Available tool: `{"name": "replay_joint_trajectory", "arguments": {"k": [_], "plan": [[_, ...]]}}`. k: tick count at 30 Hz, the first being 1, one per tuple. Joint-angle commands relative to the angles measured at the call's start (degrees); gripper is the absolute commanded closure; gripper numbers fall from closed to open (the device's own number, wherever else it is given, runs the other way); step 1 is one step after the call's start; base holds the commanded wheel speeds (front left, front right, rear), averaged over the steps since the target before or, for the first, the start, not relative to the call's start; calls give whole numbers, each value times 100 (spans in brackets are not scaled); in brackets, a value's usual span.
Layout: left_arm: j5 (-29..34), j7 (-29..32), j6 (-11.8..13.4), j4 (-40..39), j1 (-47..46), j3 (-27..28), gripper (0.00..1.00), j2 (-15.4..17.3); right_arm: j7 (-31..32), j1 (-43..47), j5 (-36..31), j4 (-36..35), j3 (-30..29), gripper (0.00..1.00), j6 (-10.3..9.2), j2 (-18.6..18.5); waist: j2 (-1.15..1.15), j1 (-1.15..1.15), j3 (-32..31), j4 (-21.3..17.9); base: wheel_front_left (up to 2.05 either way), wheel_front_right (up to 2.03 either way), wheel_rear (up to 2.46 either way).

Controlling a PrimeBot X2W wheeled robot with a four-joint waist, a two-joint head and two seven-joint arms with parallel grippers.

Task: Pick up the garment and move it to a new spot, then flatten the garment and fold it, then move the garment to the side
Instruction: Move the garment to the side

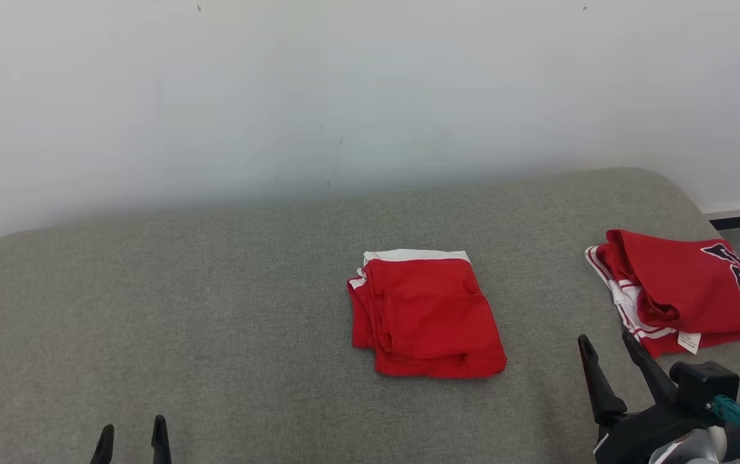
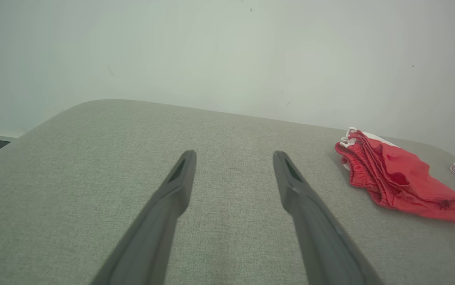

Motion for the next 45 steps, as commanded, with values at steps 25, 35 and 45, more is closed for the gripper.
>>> {"name": "replay_joint_trajectory", "arguments": {"k": [25, 35, 45], "plan": [[-135, -24, 178, -63, -87, -415, 0, -19, 701, -598, -204, 348, -405, 0, -17, 69, 0, 0, 295, 464, 0, 0, 0], [-316, -24, 210, -5, -308, -923, 0, -20, 2565, -1889, -499, 1174, -1090, 0, -17, 165, 0, 0, 828, 1282, 0, 0, 0], [-380, -24, 145, -44, -727, -1075, 0, -21, 3469, -2647, -1201, 2268, -1911, 0, -16, 347, 0, 0, 1440, 1864, 0, 0, 0]]}}
